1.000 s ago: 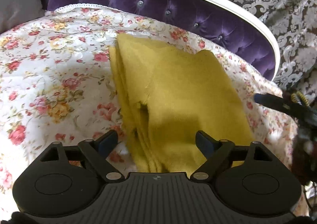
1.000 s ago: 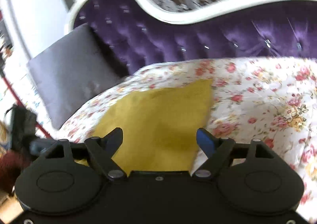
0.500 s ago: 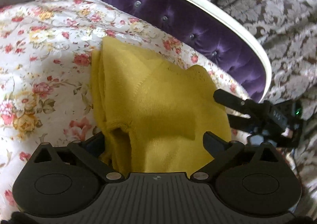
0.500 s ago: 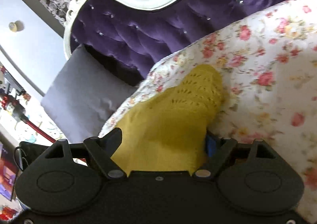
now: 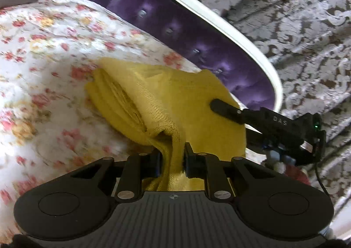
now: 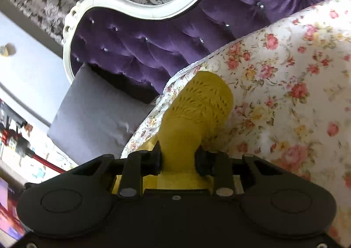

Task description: Fold small clothes

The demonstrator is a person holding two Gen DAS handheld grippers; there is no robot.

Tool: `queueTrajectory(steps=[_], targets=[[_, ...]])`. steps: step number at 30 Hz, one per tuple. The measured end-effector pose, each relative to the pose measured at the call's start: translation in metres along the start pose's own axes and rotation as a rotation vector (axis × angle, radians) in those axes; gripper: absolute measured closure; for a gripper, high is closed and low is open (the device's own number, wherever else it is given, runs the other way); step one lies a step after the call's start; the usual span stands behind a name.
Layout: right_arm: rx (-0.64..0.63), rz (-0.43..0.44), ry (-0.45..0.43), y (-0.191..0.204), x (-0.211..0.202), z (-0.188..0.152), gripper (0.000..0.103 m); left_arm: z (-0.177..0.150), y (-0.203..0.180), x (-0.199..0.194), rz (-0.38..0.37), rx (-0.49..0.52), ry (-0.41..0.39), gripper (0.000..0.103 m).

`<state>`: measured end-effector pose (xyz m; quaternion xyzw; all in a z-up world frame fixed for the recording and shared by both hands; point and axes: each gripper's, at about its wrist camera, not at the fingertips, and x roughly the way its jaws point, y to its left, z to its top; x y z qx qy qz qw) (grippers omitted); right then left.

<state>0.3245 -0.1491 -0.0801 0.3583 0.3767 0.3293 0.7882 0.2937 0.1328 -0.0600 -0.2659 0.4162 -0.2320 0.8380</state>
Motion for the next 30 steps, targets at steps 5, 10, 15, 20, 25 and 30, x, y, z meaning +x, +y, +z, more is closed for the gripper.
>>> queueTrajectory(steps=[5,10,15,20,25,30], targets=[[0.070,-0.021,0.011,0.006,-0.040,-0.019,0.065,-0.026,-0.025,-0.016,-0.058,-0.002,0.056,0.085],[0.088,-0.043,0.056,0.016,-0.089,-0.065,0.065,-0.076,-0.049,-0.038,-0.092,0.040,0.130,0.085],[-0.108,-0.209,0.042,0.027,-0.127,-0.113,0.059,-0.133,-0.067,-0.053,0.002,0.171,0.148,0.082],[-0.380,-0.537,-0.043,0.025,-0.147,-0.146,0.047,-0.178,-0.068,-0.053,0.248,0.397,0.159,0.078],[-0.461,-0.580,-0.184,0.038,-0.171,-0.150,0.047,-0.179,-0.069,-0.077,0.291,0.374,0.092,0.079],[-0.578,-0.474,-0.229,0.064,-0.165,-0.145,0.047,-0.164,-0.107,-0.101,0.293,0.471,-0.114,0.073]])
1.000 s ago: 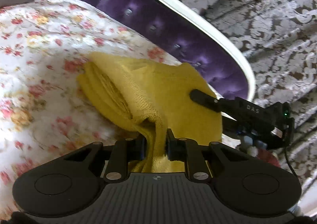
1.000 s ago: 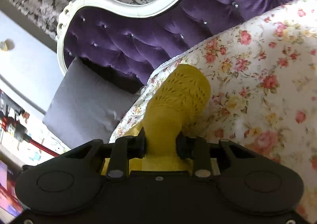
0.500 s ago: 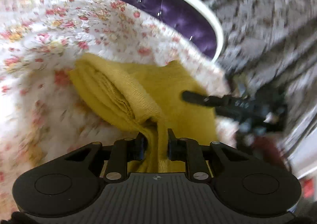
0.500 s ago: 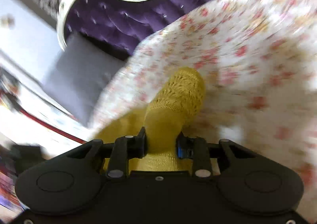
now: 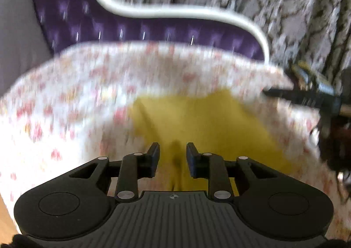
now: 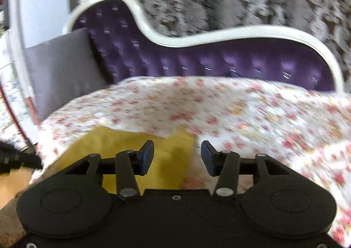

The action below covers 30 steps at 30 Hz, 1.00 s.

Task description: Fold small clothes

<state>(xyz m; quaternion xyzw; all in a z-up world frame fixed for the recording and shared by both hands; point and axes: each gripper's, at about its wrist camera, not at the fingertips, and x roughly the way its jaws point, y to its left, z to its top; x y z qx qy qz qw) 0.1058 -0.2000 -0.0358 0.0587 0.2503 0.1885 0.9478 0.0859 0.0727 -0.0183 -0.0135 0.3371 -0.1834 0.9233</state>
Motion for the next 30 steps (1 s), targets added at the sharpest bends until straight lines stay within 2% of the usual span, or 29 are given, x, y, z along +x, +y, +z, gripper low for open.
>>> queueTrajectory(steps=[2,6,8,11,12,15,20,22,24,28,30], targets=[[-0.030,0.035,0.013,0.008,0.013,0.005,0.047,0.013,-0.008,0.013,-0.022,0.008,-0.027,0.065],[-0.083,0.041,0.050,0.017,0.050,0.010,0.048,0.020,-0.010,0.051,-0.047,-0.055,-0.021,0.063],[-0.089,0.033,0.081,0.021,0.065,0.005,0.048,0.014,-0.008,0.072,-0.021,-0.065,0.017,0.063],[-0.099,0.057,0.177,0.029,0.082,-0.020,0.049,-0.011,0.005,0.084,0.008,-0.080,0.077,0.064],[-0.129,0.063,0.175,0.036,0.083,-0.029,0.048,-0.017,0.008,0.081,0.007,-0.073,0.063,0.064],[-0.244,0.056,0.154,0.059,0.069,-0.040,0.048,-0.027,0.011,0.068,0.024,-0.049,0.040,0.064],[-0.250,0.060,0.145,0.060,0.064,-0.039,0.047,-0.035,0.023,0.064,0.033,-0.121,0.031,0.059],[-0.246,0.036,0.115,0.060,0.056,-0.037,0.047,-0.036,0.024,0.062,0.042,-0.140,0.036,0.052],[-0.245,0.017,0.099,0.063,0.044,-0.039,0.047,-0.039,0.027,0.064,0.034,-0.172,0.033,0.052],[-0.279,-0.012,0.160,0.069,0.030,-0.058,0.047,-0.041,0.020,0.063,0.053,-0.150,0.028,0.052],[-0.286,-0.022,0.162,0.072,0.021,-0.067,0.047,-0.042,0.018,0.063,0.057,-0.142,0.027,0.052]])
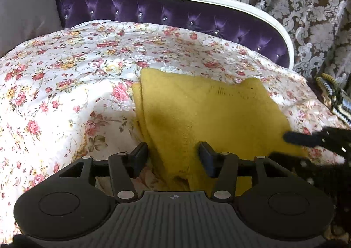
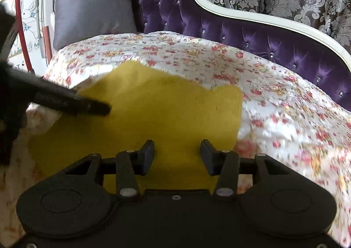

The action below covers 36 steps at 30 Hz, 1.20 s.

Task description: Fold small clothes

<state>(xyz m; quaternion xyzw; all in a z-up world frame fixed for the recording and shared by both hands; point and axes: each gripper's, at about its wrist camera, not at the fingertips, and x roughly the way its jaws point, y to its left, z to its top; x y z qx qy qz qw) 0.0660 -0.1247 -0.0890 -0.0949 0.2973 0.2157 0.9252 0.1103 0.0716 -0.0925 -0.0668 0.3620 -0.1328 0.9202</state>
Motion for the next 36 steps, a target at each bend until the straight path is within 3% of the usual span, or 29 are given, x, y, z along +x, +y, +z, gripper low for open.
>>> queueTrajectory(steps=[9,20,28,33,36], targets=[[-0.085,-0.029,0.029,0.023,-0.009,-0.010,0.035,-0.007,-0.006,-0.001,0.023,0.026,-0.032,0.051],[0.058,0.045,0.081,0.016,-0.021,-0.018,0.018,-0.010,-0.009,-0.002,0.047,0.012,-0.056,0.046],[0.113,0.057,0.090,0.020,-0.033,-0.022,0.002,-0.012,-0.012,-0.003,0.044,0.026,-0.057,0.027],[0.132,0.069,0.075,0.019,-0.041,-0.022,0.001,-0.011,-0.011,-0.006,0.039,0.008,-0.053,0.023],[0.137,0.067,0.063,0.019,-0.048,-0.023,0.001,-0.013,-0.011,-0.012,0.042,-0.018,-0.038,0.010]])
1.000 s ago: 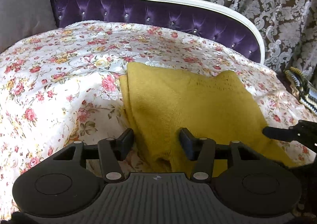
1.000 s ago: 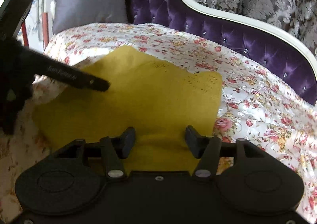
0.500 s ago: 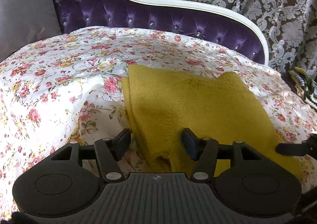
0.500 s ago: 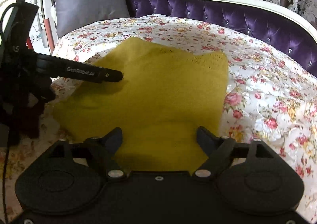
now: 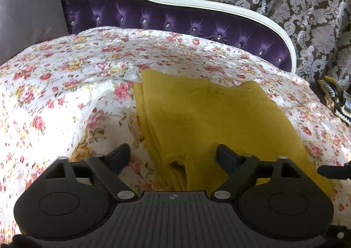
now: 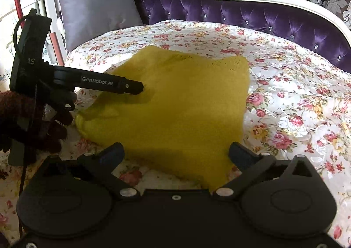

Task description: Fold small clothes

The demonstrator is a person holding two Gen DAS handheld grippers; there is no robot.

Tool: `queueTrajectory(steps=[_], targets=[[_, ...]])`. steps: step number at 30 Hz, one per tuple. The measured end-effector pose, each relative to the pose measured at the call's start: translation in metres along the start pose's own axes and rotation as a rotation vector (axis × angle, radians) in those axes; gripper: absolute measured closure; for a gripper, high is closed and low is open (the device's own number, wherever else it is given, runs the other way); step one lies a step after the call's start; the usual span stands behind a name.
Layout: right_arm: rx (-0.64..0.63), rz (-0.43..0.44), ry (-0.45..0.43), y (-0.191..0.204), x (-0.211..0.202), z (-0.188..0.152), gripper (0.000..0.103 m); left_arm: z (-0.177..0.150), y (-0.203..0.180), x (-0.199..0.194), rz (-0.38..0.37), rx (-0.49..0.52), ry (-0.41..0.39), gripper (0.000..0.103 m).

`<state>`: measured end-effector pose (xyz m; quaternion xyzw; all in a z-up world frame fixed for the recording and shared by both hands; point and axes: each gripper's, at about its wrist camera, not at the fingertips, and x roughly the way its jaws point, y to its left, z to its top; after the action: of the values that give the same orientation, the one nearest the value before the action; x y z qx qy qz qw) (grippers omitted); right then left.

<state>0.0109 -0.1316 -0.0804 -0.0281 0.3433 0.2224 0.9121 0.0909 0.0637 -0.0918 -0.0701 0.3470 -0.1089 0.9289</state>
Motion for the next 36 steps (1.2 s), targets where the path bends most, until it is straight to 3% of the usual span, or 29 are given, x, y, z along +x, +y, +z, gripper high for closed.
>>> queueTrajectory(steps=[12,21,27,32,36], targets=[[0.042,-0.042,-0.083,-0.004,-0.036,0.002,0.001,-0.005,-0.002,-0.059,0.031,-0.087,-0.018,0.008],[0.134,-0.012,-0.154,-0.008,-0.061,0.003,0.001,-0.020,-0.026,-0.109,0.031,-0.038,-0.057,0.009],[0.121,-0.070,-0.207,0.001,-0.079,0.004,0.001,-0.025,-0.044,-0.128,0.046,0.000,-0.055,0.009],[0.123,-0.114,-0.246,0.004,-0.089,0.007,0.001,-0.021,-0.061,-0.141,0.106,0.062,-0.086,0.009],[0.138,-0.165,-0.277,0.008,-0.096,0.008,0.001,-0.018,-0.076,-0.149,0.212,0.117,-0.106,0.009]])
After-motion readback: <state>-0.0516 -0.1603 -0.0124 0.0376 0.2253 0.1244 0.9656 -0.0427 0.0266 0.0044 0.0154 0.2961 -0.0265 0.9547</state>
